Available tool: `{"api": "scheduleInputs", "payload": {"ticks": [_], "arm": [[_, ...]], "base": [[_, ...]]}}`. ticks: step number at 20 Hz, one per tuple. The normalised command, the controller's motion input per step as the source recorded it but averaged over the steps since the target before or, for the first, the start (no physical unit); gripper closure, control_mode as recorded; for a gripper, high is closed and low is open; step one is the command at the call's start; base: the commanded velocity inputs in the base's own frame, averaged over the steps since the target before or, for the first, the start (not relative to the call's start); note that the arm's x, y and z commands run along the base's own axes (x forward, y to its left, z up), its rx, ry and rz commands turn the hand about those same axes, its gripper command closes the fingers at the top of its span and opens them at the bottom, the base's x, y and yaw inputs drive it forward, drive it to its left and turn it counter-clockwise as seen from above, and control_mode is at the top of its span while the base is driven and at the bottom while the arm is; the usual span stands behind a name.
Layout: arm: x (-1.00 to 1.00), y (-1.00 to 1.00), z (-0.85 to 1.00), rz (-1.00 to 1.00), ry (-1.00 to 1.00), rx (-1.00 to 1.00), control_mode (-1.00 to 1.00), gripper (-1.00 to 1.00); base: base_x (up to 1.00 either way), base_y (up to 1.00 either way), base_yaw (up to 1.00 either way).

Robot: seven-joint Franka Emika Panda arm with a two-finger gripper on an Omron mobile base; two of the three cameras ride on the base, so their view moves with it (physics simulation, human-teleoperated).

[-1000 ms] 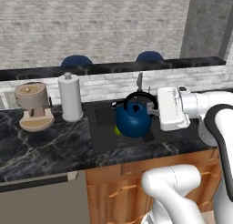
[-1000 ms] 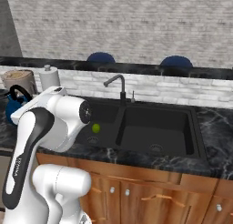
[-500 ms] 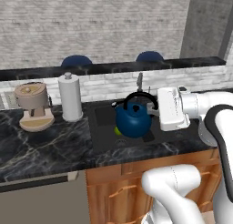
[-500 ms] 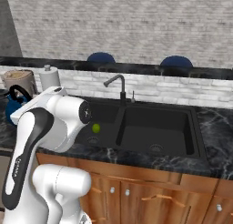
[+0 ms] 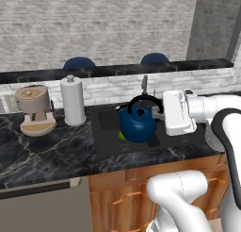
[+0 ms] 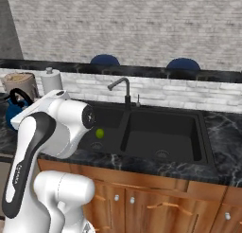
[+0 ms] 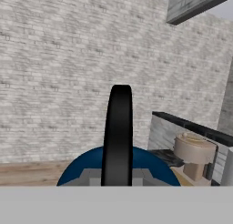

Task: Open the cabinet, pick the kettle from the cabinet, and place it in the sink.

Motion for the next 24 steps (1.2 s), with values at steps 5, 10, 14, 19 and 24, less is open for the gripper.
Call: {"api": "scheduleInputs", "payload": {"ticks": [5, 10, 14, 19, 24], "arm": [[0.0, 0.0, 0.0, 0.0, 0.0, 0.0, 1.0, 1.0], [0.0, 0.0, 0.0, 0.0, 0.0, 0.0, -1.0, 1.0], [0.0, 0.0, 0.0, 0.0, 0.0, 0.0, -1.0, 1.0], [0.0, 0.0, -0.02, -0.01, 0.01, -0.01, -1.0, 1.0], [0.23, 0.08, -0.04, -0.26, 0.15, -0.08, -1.0, 1.0]], "base": [[0.0, 0.0, 0.0], [0.0, 0.0, 0.0], [0.0, 0.0, 0.0], [0.0, 0.0, 0.0], [0.0, 0.0, 0.0]]}}
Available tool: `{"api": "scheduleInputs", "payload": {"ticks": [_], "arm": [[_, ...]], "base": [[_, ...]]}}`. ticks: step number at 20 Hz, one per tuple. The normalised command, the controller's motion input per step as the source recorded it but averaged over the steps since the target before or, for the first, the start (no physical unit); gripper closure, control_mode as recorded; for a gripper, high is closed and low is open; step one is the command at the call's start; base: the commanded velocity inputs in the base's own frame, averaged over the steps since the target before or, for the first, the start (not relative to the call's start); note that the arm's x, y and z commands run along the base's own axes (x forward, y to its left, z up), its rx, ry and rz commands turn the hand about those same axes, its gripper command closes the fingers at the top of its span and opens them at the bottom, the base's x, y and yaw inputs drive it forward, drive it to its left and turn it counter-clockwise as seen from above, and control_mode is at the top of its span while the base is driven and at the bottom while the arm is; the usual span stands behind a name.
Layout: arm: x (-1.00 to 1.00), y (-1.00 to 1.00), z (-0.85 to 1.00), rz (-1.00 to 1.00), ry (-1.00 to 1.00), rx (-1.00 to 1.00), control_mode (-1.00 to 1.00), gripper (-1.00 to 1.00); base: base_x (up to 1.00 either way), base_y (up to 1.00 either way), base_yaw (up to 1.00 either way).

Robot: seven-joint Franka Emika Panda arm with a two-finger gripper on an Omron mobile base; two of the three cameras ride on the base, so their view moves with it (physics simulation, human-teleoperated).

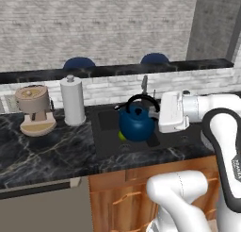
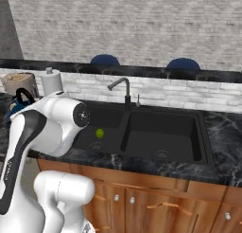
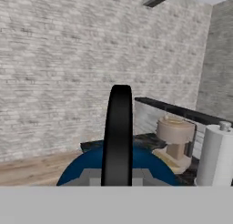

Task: Open the cabinet, pick the kettle from the cabinet, and place it in the sink.

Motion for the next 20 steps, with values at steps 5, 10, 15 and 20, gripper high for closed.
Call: {"api": "scheduleInputs", "payload": {"ticks": [5, 10, 15, 20], "arm": [[0.29, 0.0, 0.0, -0.42, 0.24, -0.04, -1.0, 1.0], [0.24, -0.03, 0.0, -0.3, 0.24, -0.03, -1.0, 1.0], [0.2, -0.11, 0.0, -0.09, 0.31, -0.02, -1.0, 1.0], [0.14, -0.2, -0.01, 0.0, 0.12, 0.0, -1.0, 1.0]], "base": [[0.0, 0.0, 0.0], [0.0, 0.0, 0.0], [0.0, 0.0, 0.0], [0.0, 0.0, 0.0]]}}
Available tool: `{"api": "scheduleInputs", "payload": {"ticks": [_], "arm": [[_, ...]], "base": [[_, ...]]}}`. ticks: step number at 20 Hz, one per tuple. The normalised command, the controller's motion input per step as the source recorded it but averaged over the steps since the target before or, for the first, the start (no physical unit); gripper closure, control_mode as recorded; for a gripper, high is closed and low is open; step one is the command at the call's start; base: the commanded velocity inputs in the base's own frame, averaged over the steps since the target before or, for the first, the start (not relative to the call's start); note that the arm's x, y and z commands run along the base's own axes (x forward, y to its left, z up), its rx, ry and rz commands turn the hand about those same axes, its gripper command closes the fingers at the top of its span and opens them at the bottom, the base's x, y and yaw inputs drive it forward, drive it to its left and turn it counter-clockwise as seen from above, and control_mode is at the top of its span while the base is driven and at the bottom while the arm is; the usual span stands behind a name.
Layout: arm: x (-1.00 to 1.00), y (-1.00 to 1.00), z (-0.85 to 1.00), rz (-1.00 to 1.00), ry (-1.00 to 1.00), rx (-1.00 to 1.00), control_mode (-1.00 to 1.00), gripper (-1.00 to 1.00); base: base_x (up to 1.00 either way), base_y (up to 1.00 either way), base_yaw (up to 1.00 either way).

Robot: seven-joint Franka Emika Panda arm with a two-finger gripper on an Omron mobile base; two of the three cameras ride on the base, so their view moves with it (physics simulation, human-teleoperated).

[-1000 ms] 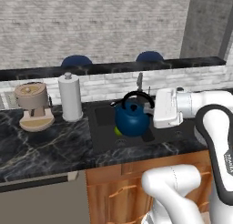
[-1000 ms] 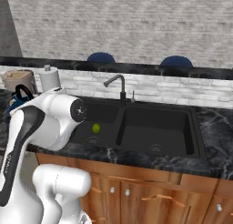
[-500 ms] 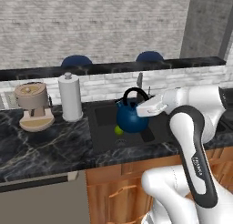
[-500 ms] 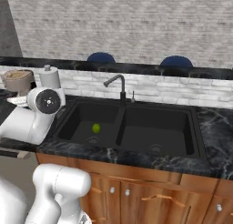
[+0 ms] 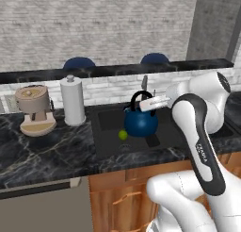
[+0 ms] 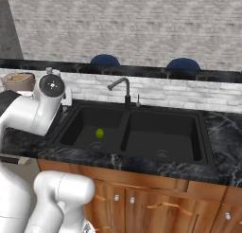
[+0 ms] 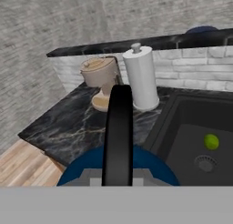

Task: Open the cabinet, pick the kettle from the cabinet, and place it in the sink.

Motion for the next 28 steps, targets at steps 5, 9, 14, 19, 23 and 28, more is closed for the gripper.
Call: {"api": "scheduleInputs", "payload": {"ticks": [5, 9, 14, 19, 23, 28], "arm": [[0.13, -0.26, -0.08, 0.0, 0.0, 0.0, -1.0, 1.0], [0.18, -0.21, -0.12, 0.0, 0.0, 0.0, -1.0, 1.0], [0.2, -0.17, -0.17, 0.0, 0.0, 0.0, -1.0, 1.0], [0.24, -0.15, -0.18, 0.0, 0.01, 0.0, -1.0, 1.0], [0.23, -0.1, -0.19, 0.0, 0.0, 0.0, -1.0, 1.0], [0.16, -0.12, -0.23, 0.01, -0.01, 0.0, -1.0, 1.0]], "base": [[0.0, 0.0, 0.0], [0.0, 0.0, 0.0], [0.0, 0.0, 0.0], [0.0, 0.0, 0.0], [0.0, 0.0, 0.0], [0.0, 0.0, 0.0]]}}
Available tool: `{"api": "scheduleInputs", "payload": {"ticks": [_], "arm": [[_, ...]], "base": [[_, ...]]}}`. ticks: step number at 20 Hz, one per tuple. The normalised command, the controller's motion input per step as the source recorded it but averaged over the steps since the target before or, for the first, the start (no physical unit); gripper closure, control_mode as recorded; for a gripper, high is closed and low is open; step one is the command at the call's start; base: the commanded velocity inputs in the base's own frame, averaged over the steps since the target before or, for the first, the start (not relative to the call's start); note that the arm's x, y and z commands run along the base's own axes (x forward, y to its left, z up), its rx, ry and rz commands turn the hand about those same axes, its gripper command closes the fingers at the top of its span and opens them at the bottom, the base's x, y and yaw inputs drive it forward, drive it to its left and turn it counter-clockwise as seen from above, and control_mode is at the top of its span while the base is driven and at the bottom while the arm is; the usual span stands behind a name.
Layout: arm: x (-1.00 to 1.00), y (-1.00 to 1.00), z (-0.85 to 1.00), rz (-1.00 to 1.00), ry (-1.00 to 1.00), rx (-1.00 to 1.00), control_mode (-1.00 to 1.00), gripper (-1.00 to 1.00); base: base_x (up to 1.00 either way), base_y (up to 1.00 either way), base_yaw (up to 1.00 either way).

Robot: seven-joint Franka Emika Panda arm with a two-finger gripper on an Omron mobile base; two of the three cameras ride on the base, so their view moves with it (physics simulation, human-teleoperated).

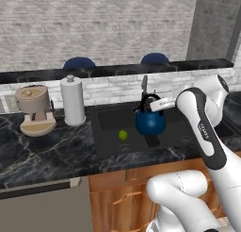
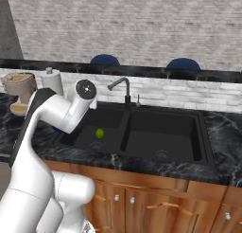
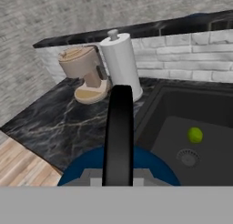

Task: Open the cabinet, pick the kettle from the cabinet, and place it in the sink.

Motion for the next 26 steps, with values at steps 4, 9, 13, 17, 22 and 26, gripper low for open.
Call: {"api": "scheduleInputs", "payload": {"ticks": [4, 9, 13, 17, 22, 26], "arm": [[0.12, -0.05, -0.27, 0.02, -0.03, -0.03, -1.0, 1.0], [0.21, -0.01, -0.23, 0.03, 0.0, -0.06, -1.0, 1.0], [0.24, 0.0, -0.23, 0.09, 0.0, -0.11, -1.0, 1.0], [0.2, 0.0, -0.2, 0.13, 0.0, -0.1, -1.0, 1.0], [0.17, -0.02, -0.19, 0.19, 0.0, -0.04, -1.0, 1.0], [0.16, 0.0, -0.23, 0.17, 0.02, -0.03, -1.0, 1.0]], "base": [[0.0, 0.0, 0.0], [0.0, 0.0, 0.0], [0.0, 0.0, 0.0], [0.0, 0.0, 0.0], [0.0, 0.0, 0.0], [0.0, 0.0, 0.0]]}}
